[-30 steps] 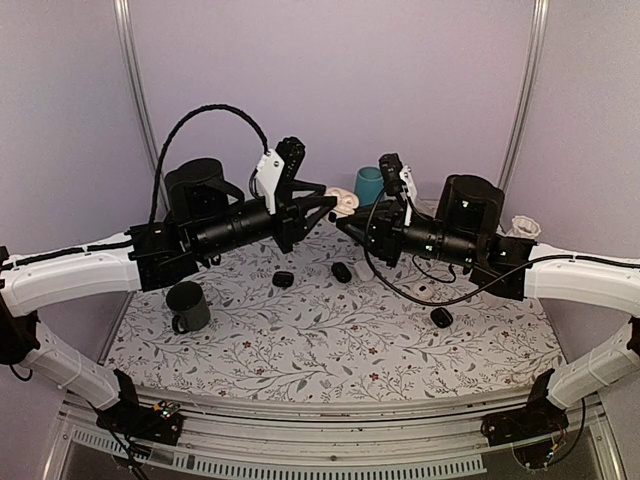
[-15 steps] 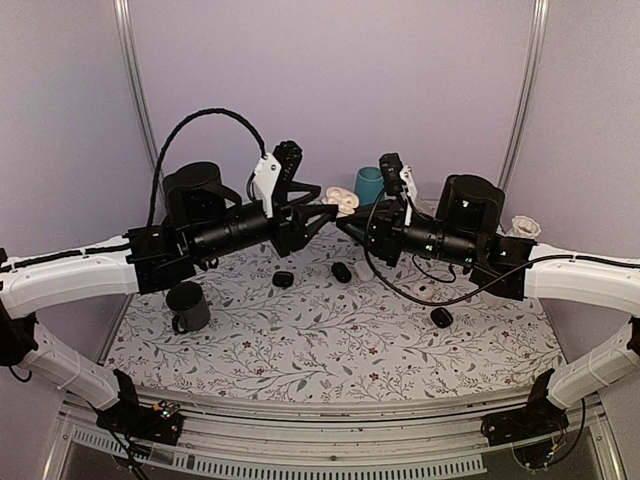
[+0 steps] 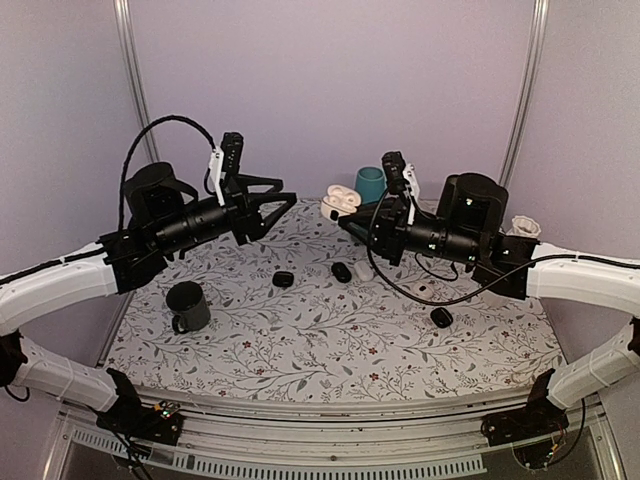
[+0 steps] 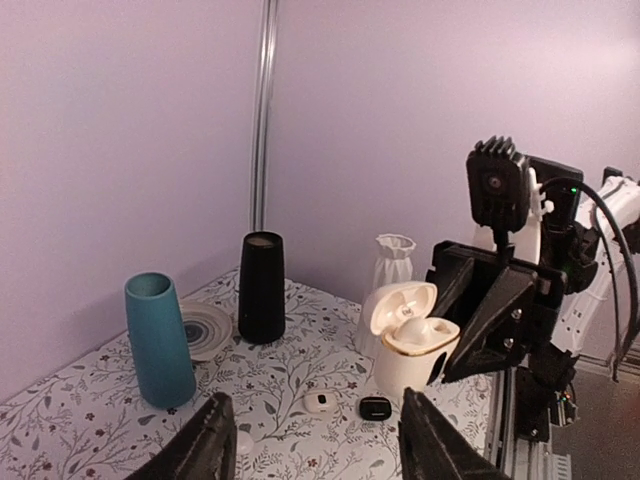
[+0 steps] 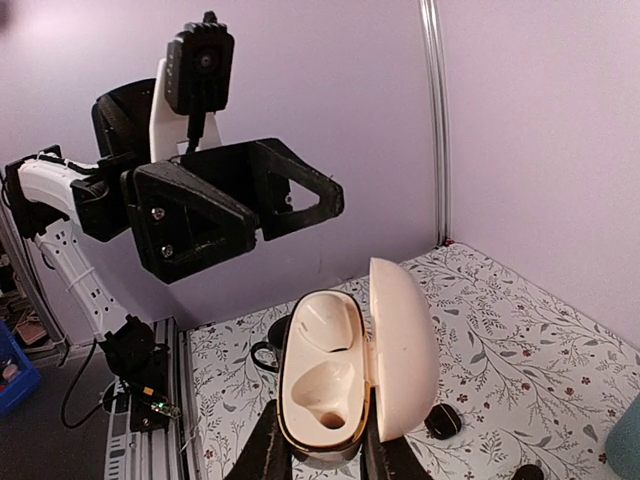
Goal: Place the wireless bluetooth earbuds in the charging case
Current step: Pass from the right arm to the left
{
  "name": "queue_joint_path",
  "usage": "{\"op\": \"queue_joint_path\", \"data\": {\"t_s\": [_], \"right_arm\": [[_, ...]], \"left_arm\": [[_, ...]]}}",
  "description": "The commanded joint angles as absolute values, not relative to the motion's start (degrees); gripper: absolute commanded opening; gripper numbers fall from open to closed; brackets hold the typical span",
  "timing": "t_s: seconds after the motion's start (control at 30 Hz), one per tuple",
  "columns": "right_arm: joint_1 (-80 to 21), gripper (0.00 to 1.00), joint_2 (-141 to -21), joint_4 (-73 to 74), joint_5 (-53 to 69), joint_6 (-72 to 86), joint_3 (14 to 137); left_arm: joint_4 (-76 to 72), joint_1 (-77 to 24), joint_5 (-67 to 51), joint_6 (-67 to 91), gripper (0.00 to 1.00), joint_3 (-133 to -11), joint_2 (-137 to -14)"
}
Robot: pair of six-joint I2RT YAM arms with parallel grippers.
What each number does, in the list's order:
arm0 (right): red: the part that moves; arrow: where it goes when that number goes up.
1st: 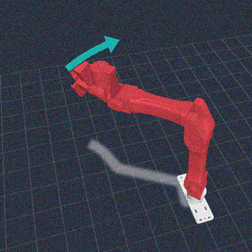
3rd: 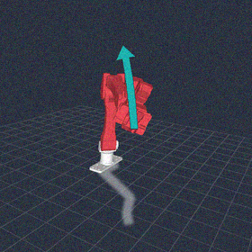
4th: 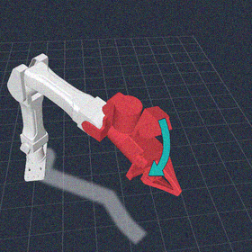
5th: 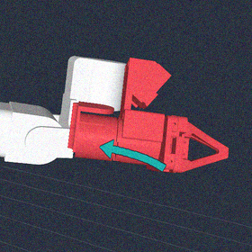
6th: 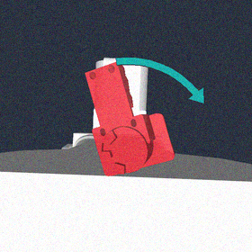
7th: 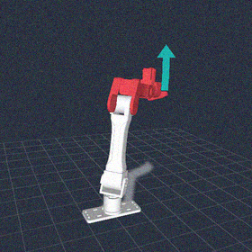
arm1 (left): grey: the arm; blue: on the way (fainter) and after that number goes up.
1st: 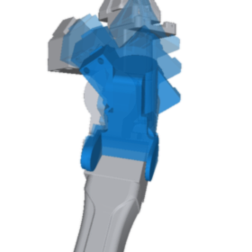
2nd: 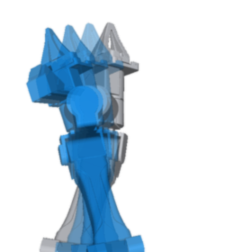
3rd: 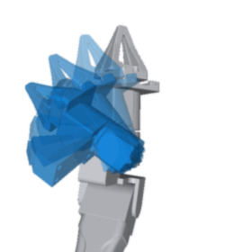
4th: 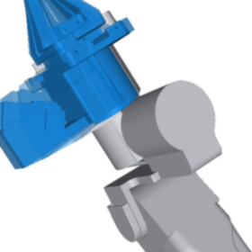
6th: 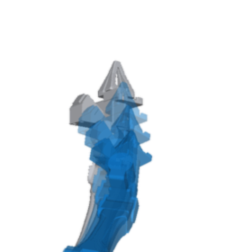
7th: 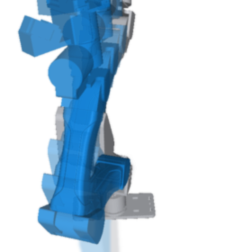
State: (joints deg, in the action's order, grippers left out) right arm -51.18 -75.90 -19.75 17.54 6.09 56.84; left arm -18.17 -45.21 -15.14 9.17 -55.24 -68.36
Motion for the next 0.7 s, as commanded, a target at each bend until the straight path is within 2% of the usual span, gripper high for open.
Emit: {"op": "queue_joint_path", "data": {"t_s": [0.0,0.17,0.33,0.67], "right_arm": [[-49.85,0.02,-73.56,-20.82,24.1,5.25,57.91],[-49.41,0.02,-74.69,-19.75,31.73,5.53,59.44],[-49.44,0.02,-76.29,-18.5,35.91,5.78,61.26],[-49.42,0.03,-79.64,-16.15,40.01,5.78,64.4]], "left_arm": [[-20.18,-40.8,-33.33,15.71,0.58,-53.54,-69.03],[-21.1,-40.25,-43.3,15.2,0.62,-54.07,-71.56],[-21.79,-40.46,-48.55,13.34,0.63,-54.84,-73.53],[-19.55,-43.25,-47.5,8.6,0.57,-58.28,-75.44]]}}
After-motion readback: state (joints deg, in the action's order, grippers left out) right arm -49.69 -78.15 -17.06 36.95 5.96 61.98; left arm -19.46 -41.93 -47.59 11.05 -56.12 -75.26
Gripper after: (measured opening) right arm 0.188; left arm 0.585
